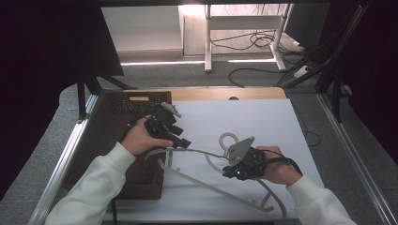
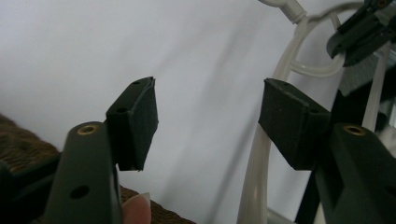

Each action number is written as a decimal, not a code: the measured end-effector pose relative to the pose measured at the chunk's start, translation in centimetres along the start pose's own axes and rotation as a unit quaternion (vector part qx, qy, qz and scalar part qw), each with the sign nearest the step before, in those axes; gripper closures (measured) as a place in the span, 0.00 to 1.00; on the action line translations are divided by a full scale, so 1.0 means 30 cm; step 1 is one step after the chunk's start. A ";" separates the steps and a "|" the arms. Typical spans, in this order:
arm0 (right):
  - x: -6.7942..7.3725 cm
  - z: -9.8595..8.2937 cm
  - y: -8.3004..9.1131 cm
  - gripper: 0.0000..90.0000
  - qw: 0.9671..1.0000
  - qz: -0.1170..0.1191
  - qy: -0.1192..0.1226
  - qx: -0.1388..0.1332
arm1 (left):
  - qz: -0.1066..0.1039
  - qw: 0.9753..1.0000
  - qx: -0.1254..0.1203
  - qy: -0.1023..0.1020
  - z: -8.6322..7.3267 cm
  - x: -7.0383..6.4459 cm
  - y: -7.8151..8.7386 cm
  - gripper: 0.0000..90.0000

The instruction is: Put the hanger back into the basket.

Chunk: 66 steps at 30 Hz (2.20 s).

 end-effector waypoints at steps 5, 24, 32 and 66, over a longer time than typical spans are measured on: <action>0.012 0.003 -0.006 0.90 1.000 0.002 0.019 0.009 | -0.038 0.999 0.022 -0.012 0.006 -0.011 -0.022 0.49; 0.003 0.001 -0.005 0.90 0.999 -0.018 0.036 0.011 | -0.121 0.988 0.089 -0.029 0.002 -0.055 -0.093 0.74; -0.003 -0.002 -0.002 0.89 0.999 -0.023 0.034 0.010 | -0.147 0.985 0.078 -0.036 0.001 -0.064 -0.081 0.89; -0.040 -0.001 0.223 0.47 0.965 -0.127 -0.141 -0.181 | -0.077 0.994 -0.068 0.030 -0.054 0.011 0.112 0.91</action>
Point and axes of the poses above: each handheld gripper's, and its own axes: y roughly backward along the jaws, z roughly out of its top, x roughly to its left, the point moved 6 cm from there along -y, roughly forward along the jaws, and after that the axes turned 6 degrees about -y, right-handed, at the moved point
